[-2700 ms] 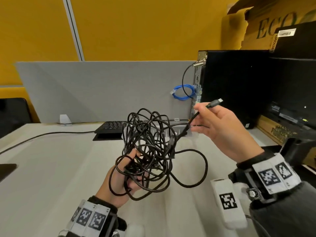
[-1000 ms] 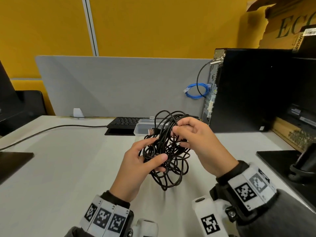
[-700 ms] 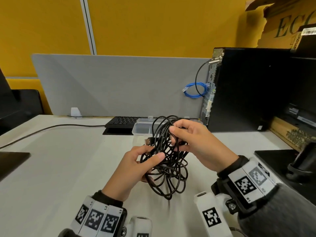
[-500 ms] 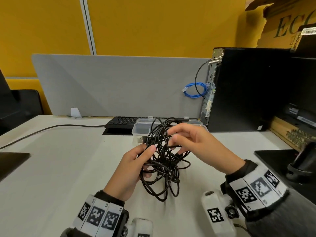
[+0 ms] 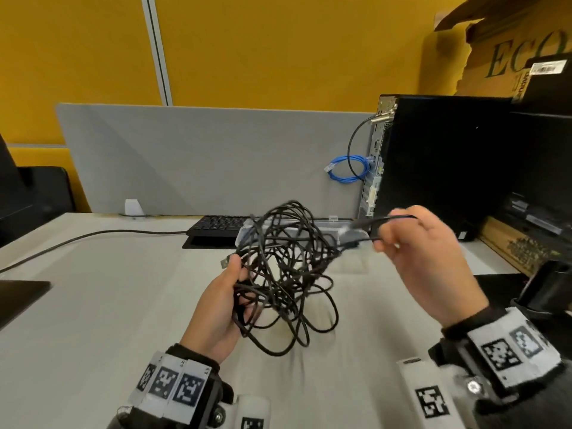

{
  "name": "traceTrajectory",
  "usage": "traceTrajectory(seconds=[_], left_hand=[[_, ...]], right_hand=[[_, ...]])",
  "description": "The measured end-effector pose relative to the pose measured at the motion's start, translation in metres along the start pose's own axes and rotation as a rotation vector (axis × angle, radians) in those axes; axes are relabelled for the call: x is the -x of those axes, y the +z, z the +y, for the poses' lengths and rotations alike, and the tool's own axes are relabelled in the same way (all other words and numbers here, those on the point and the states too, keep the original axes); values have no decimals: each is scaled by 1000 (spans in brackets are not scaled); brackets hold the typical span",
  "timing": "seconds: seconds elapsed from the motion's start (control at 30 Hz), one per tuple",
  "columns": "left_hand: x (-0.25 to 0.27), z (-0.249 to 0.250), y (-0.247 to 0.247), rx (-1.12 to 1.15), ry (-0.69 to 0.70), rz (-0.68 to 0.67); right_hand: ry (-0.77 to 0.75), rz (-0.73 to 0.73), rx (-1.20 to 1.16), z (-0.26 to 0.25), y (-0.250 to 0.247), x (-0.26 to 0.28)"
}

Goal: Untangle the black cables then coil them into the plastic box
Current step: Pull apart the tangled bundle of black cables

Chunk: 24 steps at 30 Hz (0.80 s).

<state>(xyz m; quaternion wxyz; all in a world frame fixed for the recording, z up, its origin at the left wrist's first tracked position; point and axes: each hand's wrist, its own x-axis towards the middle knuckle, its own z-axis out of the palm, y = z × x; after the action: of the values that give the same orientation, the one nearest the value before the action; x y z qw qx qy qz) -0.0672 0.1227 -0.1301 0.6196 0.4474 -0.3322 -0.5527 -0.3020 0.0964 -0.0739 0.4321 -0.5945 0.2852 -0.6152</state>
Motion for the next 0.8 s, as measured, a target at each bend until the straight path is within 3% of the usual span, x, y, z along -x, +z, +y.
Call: traceTrajectory(seconds=[0.07,0.1,0.27,0.4,0.47,0.57,0.67,0.8], left_hand=[[-2,2,-4,34,12,32],[-2,2,-5,40,21,43],[1,5,-2,103,77,30],[0,4,-2,98,150,13],[-1,3,0,64,185,0],[-1,2,3,33,239,-13],[0,1,3,22,306,-13],[0,-1,2,64,334,-8]], right_hand=[[69,159,-240,-2,-13,-5],[106,214,-232,-3,-21,-8],[190,267,355,1,-41,-8],[67,1,1003,0,-31,2],[34,-127,1154,0,-15,9],[61,-284,920,-4,19,18],[239,-365,531,-2,42,18],[336,-221,273,5,54,15]])
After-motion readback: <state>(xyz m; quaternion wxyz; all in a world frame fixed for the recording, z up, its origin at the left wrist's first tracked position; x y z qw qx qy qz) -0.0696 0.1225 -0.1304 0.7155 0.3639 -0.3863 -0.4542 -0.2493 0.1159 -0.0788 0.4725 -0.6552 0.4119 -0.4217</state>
